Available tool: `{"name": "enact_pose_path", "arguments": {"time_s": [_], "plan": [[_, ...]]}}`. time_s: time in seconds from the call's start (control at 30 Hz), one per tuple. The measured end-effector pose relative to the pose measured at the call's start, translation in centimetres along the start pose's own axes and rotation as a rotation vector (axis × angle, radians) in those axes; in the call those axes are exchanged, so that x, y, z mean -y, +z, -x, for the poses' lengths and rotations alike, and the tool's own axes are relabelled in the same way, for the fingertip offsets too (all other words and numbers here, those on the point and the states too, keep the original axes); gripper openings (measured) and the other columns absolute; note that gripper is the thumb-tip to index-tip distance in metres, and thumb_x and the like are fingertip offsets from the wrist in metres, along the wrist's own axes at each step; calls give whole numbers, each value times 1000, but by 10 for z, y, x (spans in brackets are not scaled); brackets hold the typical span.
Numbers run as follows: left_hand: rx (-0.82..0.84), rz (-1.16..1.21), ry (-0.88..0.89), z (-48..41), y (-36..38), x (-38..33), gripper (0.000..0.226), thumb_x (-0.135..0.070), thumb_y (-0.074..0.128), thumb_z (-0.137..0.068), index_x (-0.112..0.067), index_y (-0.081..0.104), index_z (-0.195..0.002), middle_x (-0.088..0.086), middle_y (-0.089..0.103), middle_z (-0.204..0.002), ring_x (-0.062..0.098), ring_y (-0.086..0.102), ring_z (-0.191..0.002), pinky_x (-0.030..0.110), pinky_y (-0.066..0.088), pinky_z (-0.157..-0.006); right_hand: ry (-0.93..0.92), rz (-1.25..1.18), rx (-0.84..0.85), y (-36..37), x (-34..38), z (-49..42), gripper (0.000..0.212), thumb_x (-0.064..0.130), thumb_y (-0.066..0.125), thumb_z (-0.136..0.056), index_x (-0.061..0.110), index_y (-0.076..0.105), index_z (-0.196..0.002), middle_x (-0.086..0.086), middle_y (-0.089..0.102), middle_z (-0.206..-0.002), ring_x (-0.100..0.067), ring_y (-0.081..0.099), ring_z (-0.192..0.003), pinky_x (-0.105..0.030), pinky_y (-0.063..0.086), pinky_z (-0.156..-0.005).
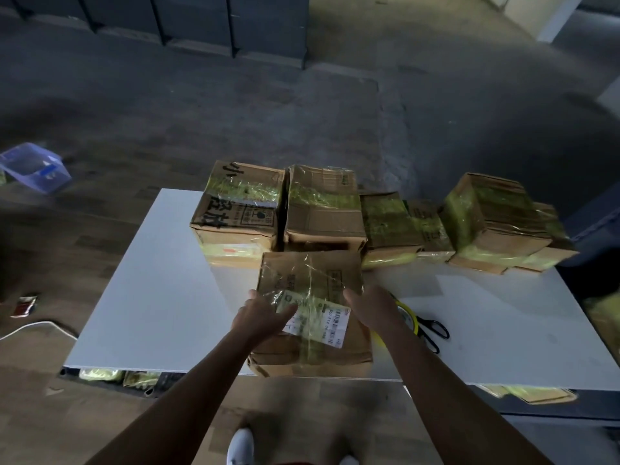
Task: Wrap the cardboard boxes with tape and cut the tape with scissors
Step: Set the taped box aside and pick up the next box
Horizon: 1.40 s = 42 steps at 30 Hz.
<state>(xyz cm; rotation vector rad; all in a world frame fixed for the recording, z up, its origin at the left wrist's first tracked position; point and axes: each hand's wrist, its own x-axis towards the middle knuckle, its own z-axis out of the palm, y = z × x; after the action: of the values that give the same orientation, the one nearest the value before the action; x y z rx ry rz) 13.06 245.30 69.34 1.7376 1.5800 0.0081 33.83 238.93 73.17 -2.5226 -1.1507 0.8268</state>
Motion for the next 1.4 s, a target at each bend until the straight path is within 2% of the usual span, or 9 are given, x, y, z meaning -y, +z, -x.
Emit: {"name": "enact_pose_path", "arguments": {"time_s": [0.1, 0.33, 0.47, 0.57, 0.7, 0.97, 1.17, 1.27, 1.4], "plan": [[33, 87, 18, 1, 2, -6, 110, -67, 64, -76, 5, 18, -145, 23, 46, -137, 33, 53, -118, 43, 49, -95, -45, 57, -149, -16, 2, 5, 50, 44, 43, -98, 1, 66, -89, -16, 65, -86, -32, 63, -86, -30, 42, -67], [345, 427, 127, 8, 0, -16, 22, -38, 54, -96, -20, 61, -105, 13, 66, -108, 31, 64, -107, 47, 53, -94, -276, 161, -396, -46, 15, 16, 46, 50, 42, -96, 12, 67, -90, -8, 69, -81, -27, 64, -78, -31, 47, -68], [43, 34, 82, 8, -1, -25, 46, -40, 55, -95, -20, 48, -136, 20, 51, -126, 36, 51, -115, 46, 46, -99, -358, 23, -353, -45, 14, 13, 30, 35, 51, -96, 12, 60, -81, -6, 63, -75, -23, 58, -74, -31, 43, -65], [-103, 90, 160, 15, -8, -50, 41, -27, 55, -95, -11, 51, -132, 18, 49, -130, 30, 54, -106, 35, 49, -82, -348, -132, -240, -40, 12, 6, 35, 39, 61, -91, 12, 64, -113, -9, 66, -107, -24, 61, -100, -34, 50, -82], [55, 245, 161, 23, -20, -76, 51, -50, 35, -99, -8, 59, -114, 11, 64, -103, 22, 59, -87, 33, 48, -71, -114, -369, -37, -31, 12, 5, 72, 63, 63, -80, 21, 45, -136, -6, 55, -132, -26, 54, -117, -33, 45, -89], [194, 388, 215, 31, -32, -70, 27, -49, 54, -92, -27, 58, -78, -11, 61, -78, 4, 56, -71, 19, 39, -53, -101, -523, -94, -23, 0, 2, 49, 36, 72, -84, 5, 63, -121, -12, 68, -108, -27, 63, -103, -50, 52, -89], [301, 563, 149, 27, -34, -55, 23, -45, 51, -95, -26, 64, -95, -7, 66, -101, 9, 58, -91, 28, 47, -71, -144, -548, -126, -23, 4, 5, 44, 35, 70, -86, 10, 63, -121, -7, 67, -108, -21, 62, -102, -45, 53, -90], [348, 675, 83, 30, -28, -50, 38, -47, 51, -94, -16, 66, -113, 3, 64, -119, 24, 56, -112, 46, 47, -96, -129, -520, -126, -28, 5, 6, 49, 41, 69, -85, 17, 57, -126, -2, 63, -108, -20, 60, -100, -39, 52, -83], [384, 772, 94, 36, -20, -52, 58, -55, 55, -83, -8, 63, -116, 12, 64, -119, 29, 58, -112, 50, 44, -100, -98, -410, -117, -35, 5, 7, 40, 45, 67, -83, 17, 58, -112, 1, 60, -97, -21, 60, -93, -32, 48, -74]]}}
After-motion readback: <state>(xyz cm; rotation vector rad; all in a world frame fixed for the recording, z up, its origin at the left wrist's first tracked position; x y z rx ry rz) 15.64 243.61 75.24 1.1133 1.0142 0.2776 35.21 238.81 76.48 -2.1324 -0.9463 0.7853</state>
